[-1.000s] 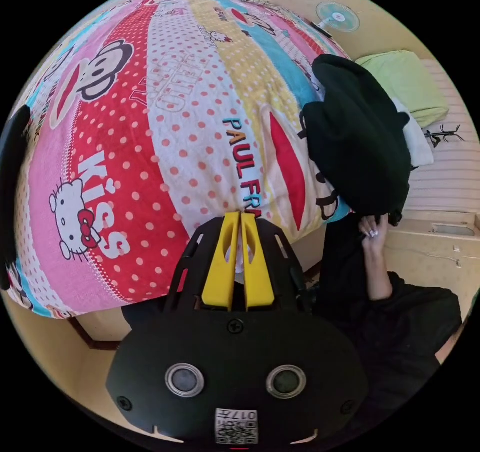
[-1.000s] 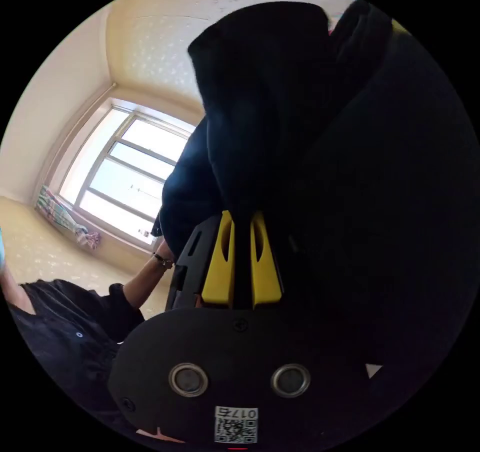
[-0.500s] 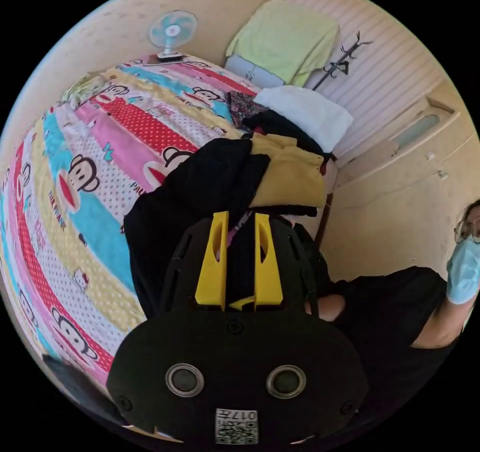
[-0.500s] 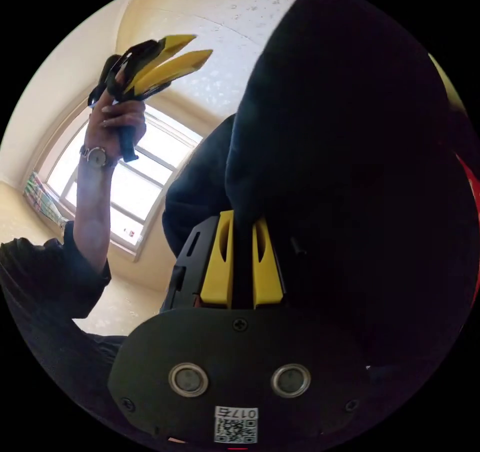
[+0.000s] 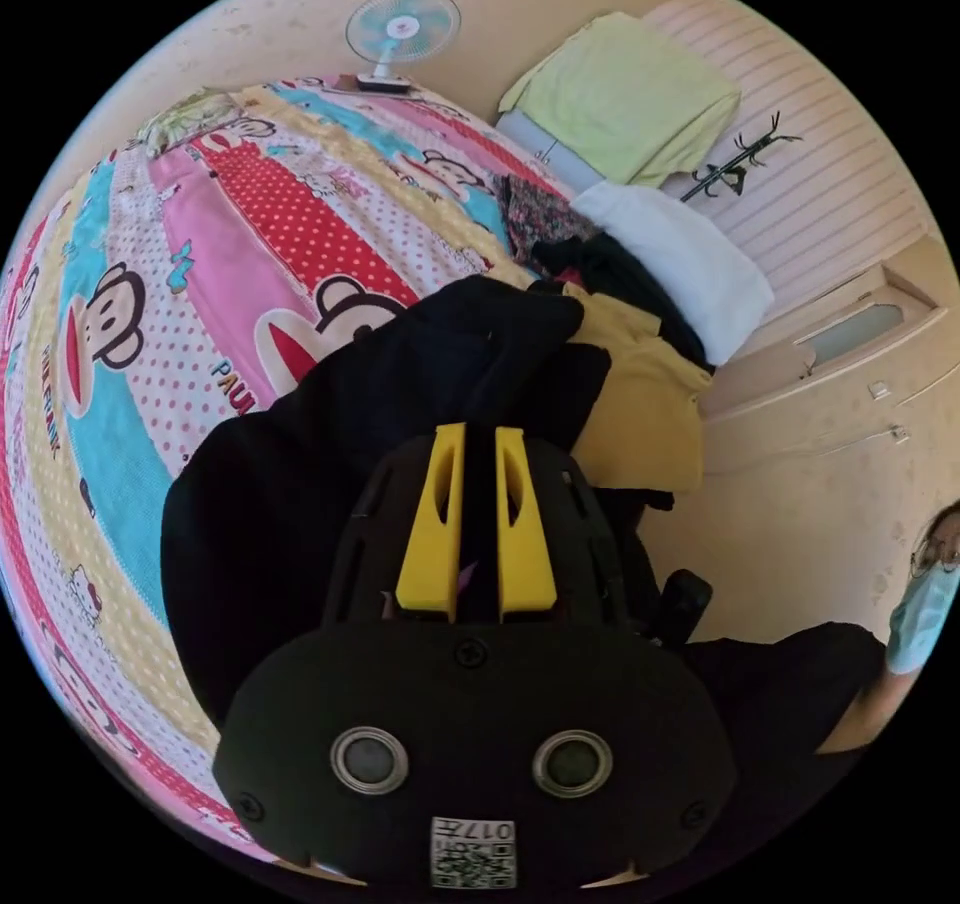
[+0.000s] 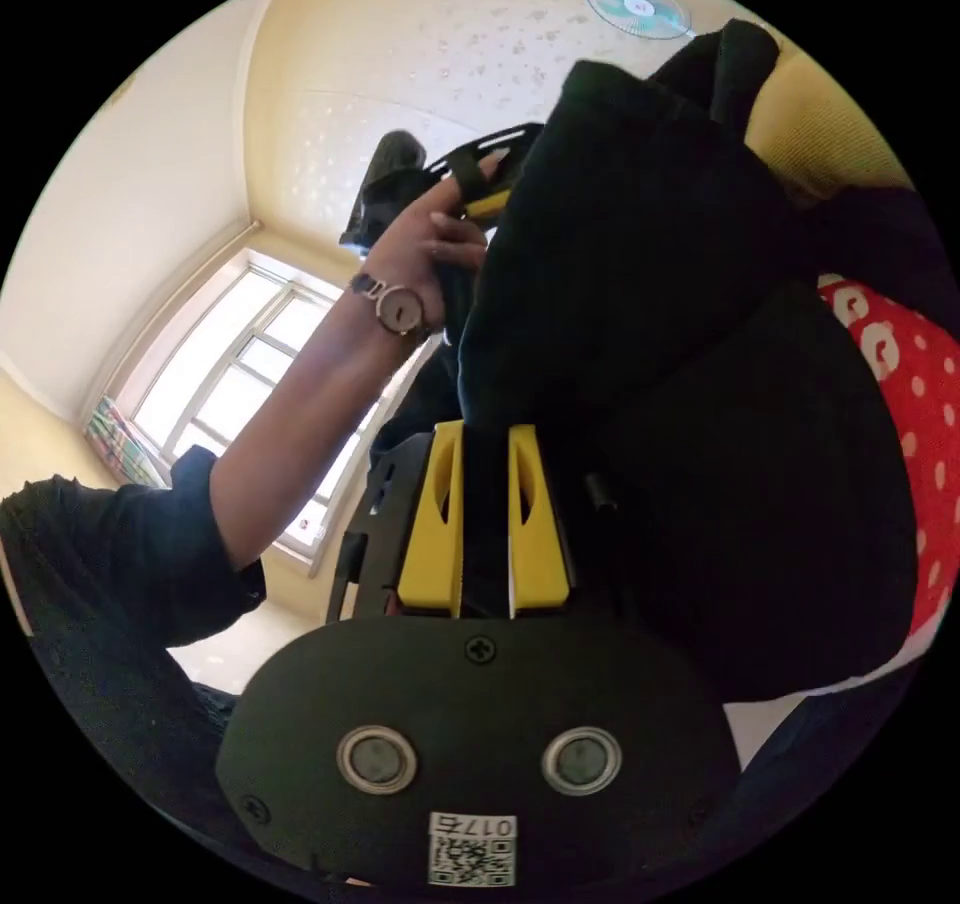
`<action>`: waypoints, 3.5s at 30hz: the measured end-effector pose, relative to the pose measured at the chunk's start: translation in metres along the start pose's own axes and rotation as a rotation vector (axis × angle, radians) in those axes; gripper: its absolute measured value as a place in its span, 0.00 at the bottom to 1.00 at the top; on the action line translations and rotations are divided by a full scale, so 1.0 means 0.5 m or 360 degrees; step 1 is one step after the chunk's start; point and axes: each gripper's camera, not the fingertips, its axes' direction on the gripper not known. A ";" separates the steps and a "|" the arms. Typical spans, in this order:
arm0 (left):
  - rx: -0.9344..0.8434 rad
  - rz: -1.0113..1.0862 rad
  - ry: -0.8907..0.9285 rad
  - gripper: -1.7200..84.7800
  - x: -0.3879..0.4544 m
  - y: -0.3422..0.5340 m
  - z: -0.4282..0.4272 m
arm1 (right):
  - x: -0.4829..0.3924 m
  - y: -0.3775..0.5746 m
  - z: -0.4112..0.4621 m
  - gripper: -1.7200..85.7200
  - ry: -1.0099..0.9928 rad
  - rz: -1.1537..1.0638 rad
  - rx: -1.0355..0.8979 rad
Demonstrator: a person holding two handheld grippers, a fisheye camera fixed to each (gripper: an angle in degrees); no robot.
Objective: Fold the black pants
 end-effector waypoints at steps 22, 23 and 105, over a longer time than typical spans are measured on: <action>0.1069 0.0323 0.0735 0.08 0.206 0.496 -0.726 | -0.023 0.196 -0.129 0.23 0.0166 -0.0499 0.0751; 0.1130 0.0314 0.0738 0.08 0.206 0.518 -0.753 | -0.033 0.204 -0.123 0.23 0.0200 -0.0549 0.0760; 0.1444 0.0524 0.0052 0.08 0.778 0.161 -1.339 | -1.628 -0.073 0.139 0.10 0.0585 -0.1547 0.0679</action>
